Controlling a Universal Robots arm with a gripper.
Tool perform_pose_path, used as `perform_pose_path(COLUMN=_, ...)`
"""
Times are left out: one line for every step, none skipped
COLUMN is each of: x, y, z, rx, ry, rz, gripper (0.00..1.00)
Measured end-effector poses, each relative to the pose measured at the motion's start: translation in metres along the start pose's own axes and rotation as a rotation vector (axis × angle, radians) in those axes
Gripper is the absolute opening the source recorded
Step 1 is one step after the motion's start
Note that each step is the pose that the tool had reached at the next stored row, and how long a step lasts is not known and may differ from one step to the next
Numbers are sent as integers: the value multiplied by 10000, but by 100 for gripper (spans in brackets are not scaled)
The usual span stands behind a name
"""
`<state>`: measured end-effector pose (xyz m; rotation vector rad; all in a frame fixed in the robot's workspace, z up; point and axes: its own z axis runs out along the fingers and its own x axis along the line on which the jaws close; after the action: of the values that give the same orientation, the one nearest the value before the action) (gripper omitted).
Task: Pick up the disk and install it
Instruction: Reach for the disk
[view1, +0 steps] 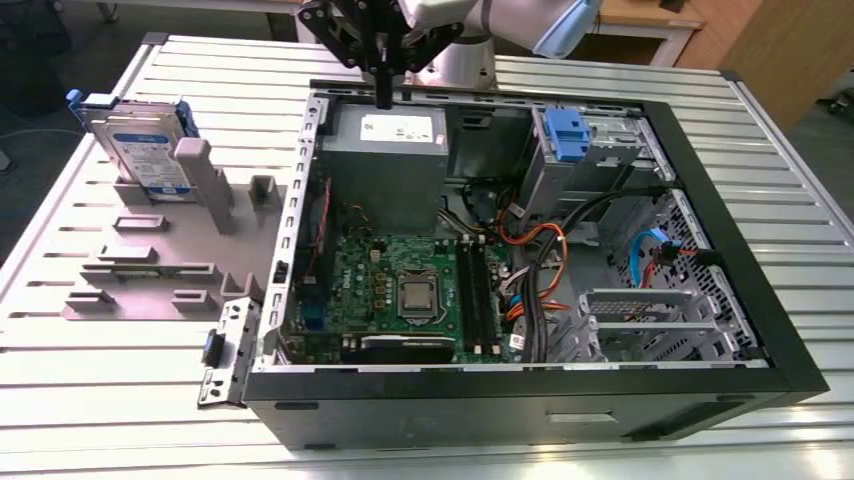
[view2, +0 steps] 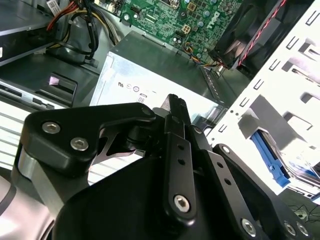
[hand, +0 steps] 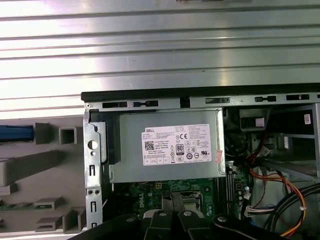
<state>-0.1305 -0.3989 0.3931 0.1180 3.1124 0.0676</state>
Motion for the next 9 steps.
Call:
perform_pose_path(x=3, y=0, z=0, rx=0, ry=0, rz=0, gripper=11)
perform_pose_path(x=7, y=-1, z=0, rx=0, ry=0, rz=0, gripper=11)
perform_pose_path(x=10, y=-1, z=0, rx=1, ry=1, rz=0, gripper=11)
perform_pose_path(x=11, y=-1, z=0, rx=0, ry=0, rz=0, gripper=11)
perform_pose_path(x=10, y=-1, z=0, rx=0, ry=1, rz=-2, gripper=11)
perform_pose_path(x=12, y=-1, z=0, rx=0, ry=1, rz=0, gripper=11)
perform_pose_path(x=12, y=-1, z=1, rx=0, ry=1, rz=0, gripper=11)
perform_pose_path(x=13, y=-1, z=1, rx=0, ry=1, rz=0, gripper=11)
perform_pose_path(x=14, y=-1, z=1, rx=0, ry=1, rz=1, gripper=11)
